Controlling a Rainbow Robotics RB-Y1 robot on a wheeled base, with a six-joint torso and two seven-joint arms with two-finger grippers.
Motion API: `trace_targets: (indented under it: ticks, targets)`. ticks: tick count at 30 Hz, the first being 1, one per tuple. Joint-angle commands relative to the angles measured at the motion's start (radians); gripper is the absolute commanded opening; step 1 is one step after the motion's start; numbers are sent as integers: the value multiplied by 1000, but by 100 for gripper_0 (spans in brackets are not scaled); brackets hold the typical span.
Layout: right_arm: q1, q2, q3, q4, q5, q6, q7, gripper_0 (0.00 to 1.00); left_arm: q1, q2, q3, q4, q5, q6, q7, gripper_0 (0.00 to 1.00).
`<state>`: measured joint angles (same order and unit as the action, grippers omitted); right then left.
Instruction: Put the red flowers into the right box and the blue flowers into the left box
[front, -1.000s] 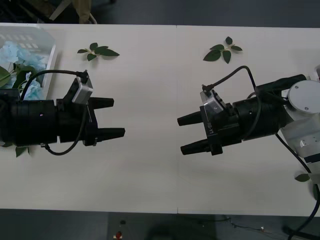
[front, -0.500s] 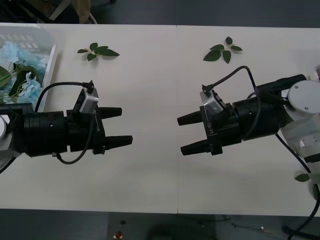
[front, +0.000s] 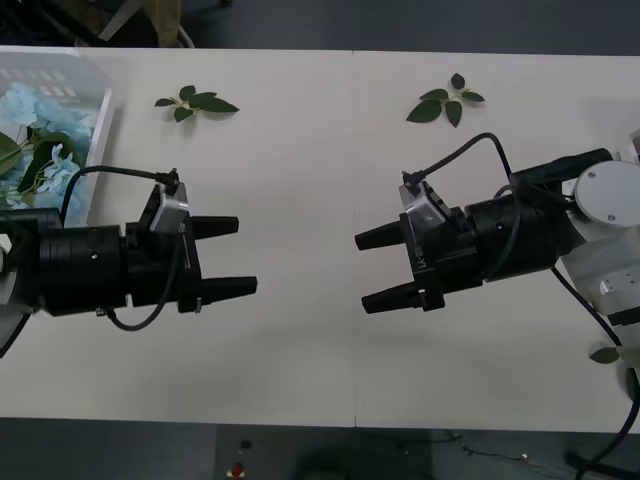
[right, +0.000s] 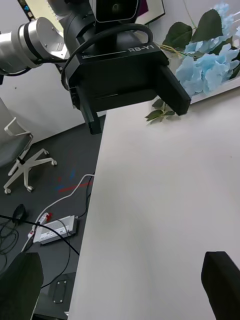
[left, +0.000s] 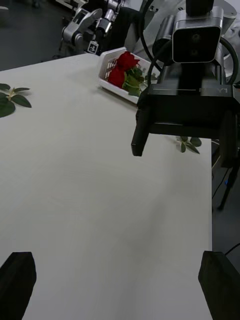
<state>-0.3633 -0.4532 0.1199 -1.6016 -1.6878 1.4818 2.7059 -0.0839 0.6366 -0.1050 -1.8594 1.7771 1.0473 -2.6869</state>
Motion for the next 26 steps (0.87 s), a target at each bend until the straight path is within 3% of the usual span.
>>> trace_targets:
  ticks: [1, 26]
  targets:
    - [-25, 27, -8, -26, 2, -3, -1, 93, 7, -12, 15, -9, -19, 3, -18, 95]
    - [-25, 25, -8, -24, 7, -15, -1, 93, 7, -12, 15, -9, -19, 3, -18, 95]
